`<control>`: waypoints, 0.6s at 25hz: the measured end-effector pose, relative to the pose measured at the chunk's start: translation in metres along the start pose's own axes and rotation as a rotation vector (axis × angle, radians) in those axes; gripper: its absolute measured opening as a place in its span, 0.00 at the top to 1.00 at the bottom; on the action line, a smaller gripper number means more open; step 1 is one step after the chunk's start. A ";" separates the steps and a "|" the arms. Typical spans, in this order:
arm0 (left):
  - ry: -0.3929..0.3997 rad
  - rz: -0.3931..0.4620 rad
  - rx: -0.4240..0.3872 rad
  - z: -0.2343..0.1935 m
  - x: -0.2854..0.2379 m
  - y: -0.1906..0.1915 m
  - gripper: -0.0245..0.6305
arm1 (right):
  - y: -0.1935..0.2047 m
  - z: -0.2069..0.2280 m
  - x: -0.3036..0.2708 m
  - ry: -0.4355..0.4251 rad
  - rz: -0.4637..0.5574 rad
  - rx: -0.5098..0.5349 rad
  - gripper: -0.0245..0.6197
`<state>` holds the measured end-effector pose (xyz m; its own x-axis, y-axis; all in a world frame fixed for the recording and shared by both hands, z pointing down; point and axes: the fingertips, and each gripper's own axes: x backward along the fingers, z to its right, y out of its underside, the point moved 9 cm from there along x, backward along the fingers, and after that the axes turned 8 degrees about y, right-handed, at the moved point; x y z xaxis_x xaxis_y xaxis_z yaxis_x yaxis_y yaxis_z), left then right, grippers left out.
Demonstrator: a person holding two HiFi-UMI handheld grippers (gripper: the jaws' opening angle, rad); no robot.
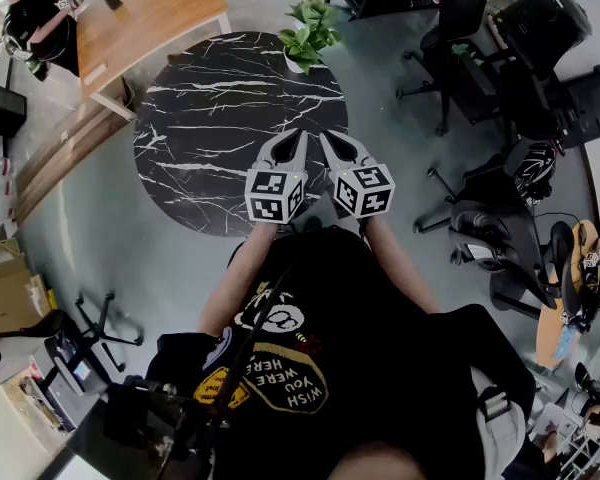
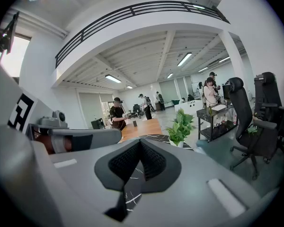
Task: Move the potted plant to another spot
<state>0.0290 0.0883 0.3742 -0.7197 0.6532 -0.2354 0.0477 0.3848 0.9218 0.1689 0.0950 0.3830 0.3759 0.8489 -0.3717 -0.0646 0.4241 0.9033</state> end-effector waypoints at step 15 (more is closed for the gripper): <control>0.005 -0.013 0.014 -0.011 -0.004 0.003 0.96 | 0.001 0.002 -0.007 0.021 -0.010 -0.008 0.96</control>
<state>0.0241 0.0795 0.3810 -0.7240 0.6447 -0.2453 0.0483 0.4022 0.9143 0.1676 0.0889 0.3868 0.3574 0.8510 -0.3848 -0.0685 0.4348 0.8979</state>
